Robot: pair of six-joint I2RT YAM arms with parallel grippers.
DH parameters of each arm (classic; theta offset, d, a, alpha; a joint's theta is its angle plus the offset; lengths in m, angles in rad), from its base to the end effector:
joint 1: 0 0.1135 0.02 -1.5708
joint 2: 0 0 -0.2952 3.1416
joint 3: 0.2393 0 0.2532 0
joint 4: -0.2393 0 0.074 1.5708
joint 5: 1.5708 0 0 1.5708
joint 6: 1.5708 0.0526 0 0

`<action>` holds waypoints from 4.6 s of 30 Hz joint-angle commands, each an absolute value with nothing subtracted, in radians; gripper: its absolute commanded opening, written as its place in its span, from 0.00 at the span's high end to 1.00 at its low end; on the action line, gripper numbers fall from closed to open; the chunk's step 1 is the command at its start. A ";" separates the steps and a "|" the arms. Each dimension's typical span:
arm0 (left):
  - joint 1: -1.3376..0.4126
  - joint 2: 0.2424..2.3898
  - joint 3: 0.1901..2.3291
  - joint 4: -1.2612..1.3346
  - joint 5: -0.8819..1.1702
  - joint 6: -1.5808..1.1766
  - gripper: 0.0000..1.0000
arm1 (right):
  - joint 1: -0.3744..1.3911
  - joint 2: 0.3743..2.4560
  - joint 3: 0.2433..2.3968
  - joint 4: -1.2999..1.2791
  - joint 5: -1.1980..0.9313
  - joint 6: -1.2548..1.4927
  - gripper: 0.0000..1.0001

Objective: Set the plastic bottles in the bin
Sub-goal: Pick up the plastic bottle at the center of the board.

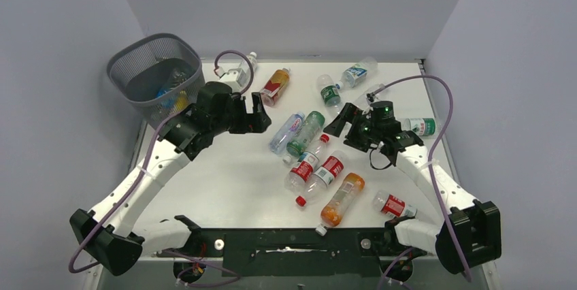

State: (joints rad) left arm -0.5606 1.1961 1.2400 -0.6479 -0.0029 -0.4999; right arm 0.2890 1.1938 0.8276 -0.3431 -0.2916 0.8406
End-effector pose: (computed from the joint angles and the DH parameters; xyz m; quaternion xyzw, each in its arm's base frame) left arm 0.2197 -0.1377 0.3871 0.0262 0.8850 -0.2340 0.4016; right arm 0.2419 0.0877 0.2749 0.1865 0.8816 0.3326 0.2783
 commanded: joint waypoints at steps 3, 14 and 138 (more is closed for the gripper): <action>-0.683 1.095 1.227 -0.673 -0.071 -0.564 0.10 | 0.305 1.064 0.909 -0.545 -0.207 0.782 0.02; -0.898 1.066 1.210 -0.828 -0.191 -0.679 0.09 | 0.452 0.900 0.812 -0.859 0.025 1.022 0.02; -1.191 1.267 1.127 -0.357 -0.141 -0.670 0.55 | 0.584 0.976 0.985 -0.502 -0.215 1.158 0.54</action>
